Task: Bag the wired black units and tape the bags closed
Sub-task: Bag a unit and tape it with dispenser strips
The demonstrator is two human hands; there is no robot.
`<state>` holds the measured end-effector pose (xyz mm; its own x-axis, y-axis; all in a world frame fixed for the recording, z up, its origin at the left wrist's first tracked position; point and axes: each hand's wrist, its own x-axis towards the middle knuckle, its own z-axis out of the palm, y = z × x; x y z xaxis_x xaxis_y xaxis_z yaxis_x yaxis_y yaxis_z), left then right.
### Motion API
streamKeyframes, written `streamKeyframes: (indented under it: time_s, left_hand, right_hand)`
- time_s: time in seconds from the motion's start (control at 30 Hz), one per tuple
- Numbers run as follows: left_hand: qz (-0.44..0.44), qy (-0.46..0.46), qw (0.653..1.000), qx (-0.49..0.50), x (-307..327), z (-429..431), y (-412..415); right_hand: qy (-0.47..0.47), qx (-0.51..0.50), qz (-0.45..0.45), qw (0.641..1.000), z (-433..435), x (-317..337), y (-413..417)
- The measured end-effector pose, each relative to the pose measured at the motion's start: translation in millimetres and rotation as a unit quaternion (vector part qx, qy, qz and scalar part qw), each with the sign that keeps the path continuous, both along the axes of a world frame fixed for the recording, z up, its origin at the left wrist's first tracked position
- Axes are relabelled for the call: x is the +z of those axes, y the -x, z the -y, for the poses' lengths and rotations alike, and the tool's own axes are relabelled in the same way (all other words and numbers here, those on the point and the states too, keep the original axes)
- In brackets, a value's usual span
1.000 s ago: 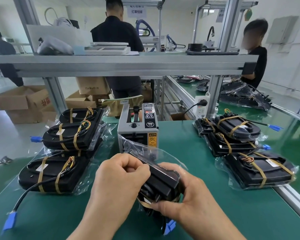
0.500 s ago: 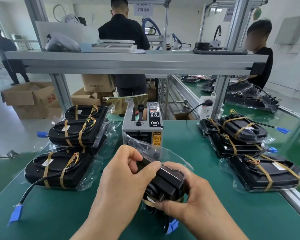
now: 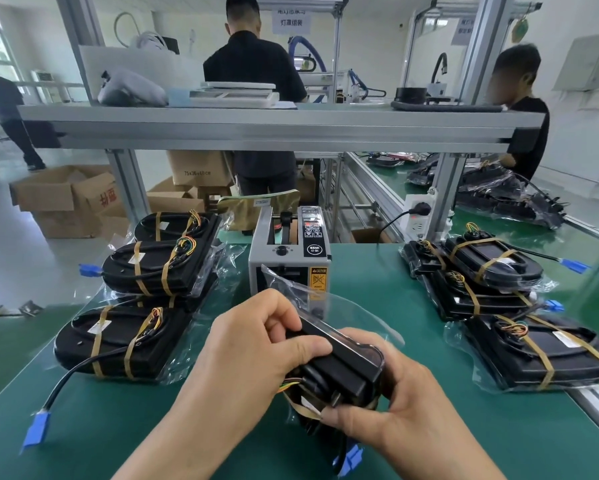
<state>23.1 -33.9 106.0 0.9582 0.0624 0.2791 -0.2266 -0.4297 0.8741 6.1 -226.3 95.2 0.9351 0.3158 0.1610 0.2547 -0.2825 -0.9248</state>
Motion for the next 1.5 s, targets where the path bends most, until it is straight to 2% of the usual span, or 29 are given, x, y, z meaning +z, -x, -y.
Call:
streamKeyframes:
  time_s: [0.17, 0.33, 0.4, 0.5, 0.53, 0.6, 0.67, 0.7, 0.77, 0.87, 0.93, 1.0, 1.1, 1.17, 1.2, 1.37, 1.5]
  left_hand:
    - [-0.019, -0.049, 0.998, -0.027, 11, -7, -8]
    - [0.017, -0.06, 0.998, 0.007, 10, -17, -15]
    - [0.028, -0.023, 0.999, 0.012, 3, -18, -16]
    - [0.017, 0.082, 0.996, 0.032, -17, -25, -18]
    - [-0.003, 0.086, 0.996, 0.017, -25, -28, -18]
    - [-0.065, 0.038, 0.994, -0.079, -36, -31, -18]
    - [-0.128, 0.035, 0.97, -0.204, -41, -25, -16]
    - [-0.152, 0.069, 0.955, -0.247, -42, -23, -17]
    - [-0.159, 0.131, 0.94, -0.273, -42, -21, -21]
    - [-0.136, 0.129, 0.953, -0.238, -37, -22, -29]
    - [-0.141, 0.108, 0.958, -0.226, -27, -27, -33]
    - [-0.143, 0.048, 0.966, -0.21, -16, -34, -37]
    - [-0.122, -0.134, 0.969, -0.169, -2, -40, -43]
    - [-0.076, -0.277, 0.945, -0.154, -3, -32, -45]
    - [-0.066, -0.305, 0.938, -0.148, -6, -28, -45]
    - [-0.092, -0.272, 0.946, -0.147, -19, -27, -42]
    - [-0.098, -0.266, 0.948, -0.147, -20, -28, -41]
  right_hand:
    - [-0.02, 0.018, -0.001, 1.0, 1, 0, -2]
    - [-0.042, 0.033, -0.017, 0.998, 10, -6, -8]
    - [-0.052, 0.035, -0.023, 0.998, 15, -12, -11]
    - [-0.109, 0.019, -0.033, 0.993, 22, -24, -17]
    - [-0.14, 0.01, -0.039, 0.989, 24, -28, -19]
    - [-0.204, -0.001, -0.056, 0.977, 28, -40, -22]
    - [-0.253, -0.007, -0.074, 0.965, 28, -52, -25]
    - [-0.276, -0.013, -0.079, 0.958, 28, -59, -27]
    - [-0.318, -0.02, -0.093, 0.943, 24, -71, -30]
    - [-0.322, -0.006, -0.11, 0.94, 26, -78, -35]
    - [-0.268, 0.041, -0.127, 0.954, 40, -74, -38]
    - [-0.211, 0.056, -0.122, 0.968, 57, -69, -38]
    - [-0.196, 0.008, -0.067, 0.978, 68, -64, -42]
    - [-0.178, -0.01, -0.033, 0.983, 60, -61, -46]
    - [-0.168, -0.011, -0.027, 0.985, 55, -61, -49]
    - [-0.212, -0.029, -0.041, 0.976, 42, -69, -59]
    - [-0.191, -0.039, -0.026, 0.98, 34, -63, -62]
